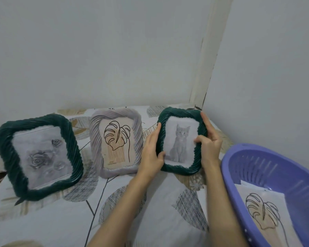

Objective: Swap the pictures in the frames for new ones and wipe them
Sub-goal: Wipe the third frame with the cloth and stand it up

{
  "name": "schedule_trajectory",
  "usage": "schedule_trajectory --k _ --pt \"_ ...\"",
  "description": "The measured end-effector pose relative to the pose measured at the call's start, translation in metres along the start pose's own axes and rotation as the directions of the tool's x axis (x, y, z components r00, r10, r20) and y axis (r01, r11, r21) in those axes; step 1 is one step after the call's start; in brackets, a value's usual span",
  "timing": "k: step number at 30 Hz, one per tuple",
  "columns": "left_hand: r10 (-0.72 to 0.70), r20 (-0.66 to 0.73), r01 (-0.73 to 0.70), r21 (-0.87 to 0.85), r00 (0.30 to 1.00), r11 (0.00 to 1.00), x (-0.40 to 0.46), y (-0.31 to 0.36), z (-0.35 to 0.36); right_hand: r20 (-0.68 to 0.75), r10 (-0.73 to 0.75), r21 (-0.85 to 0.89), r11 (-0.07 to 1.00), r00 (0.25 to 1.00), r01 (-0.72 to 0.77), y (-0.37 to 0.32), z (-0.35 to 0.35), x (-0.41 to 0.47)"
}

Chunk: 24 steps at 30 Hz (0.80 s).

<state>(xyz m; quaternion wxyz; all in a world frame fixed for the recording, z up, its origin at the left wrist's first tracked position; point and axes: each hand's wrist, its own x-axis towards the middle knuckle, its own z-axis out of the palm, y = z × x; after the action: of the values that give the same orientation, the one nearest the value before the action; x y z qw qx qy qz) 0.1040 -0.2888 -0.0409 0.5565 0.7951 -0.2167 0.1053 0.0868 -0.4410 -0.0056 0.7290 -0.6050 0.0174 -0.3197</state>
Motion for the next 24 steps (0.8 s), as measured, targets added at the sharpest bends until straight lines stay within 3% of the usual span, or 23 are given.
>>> schedule_trajectory --k 12,24 --pt "0.012 0.046 -0.015 0.047 0.999 0.999 -0.009 -0.006 -0.001 0.02 -0.047 -0.052 0.997 0.999 0.048 0.002 -0.002 -0.009" --pt "-0.052 0.056 0.047 0.078 0.997 0.996 -0.013 0.006 0.002 -0.021 -0.064 -0.306 0.95 0.998 0.055 0.003 -0.001 -0.014"
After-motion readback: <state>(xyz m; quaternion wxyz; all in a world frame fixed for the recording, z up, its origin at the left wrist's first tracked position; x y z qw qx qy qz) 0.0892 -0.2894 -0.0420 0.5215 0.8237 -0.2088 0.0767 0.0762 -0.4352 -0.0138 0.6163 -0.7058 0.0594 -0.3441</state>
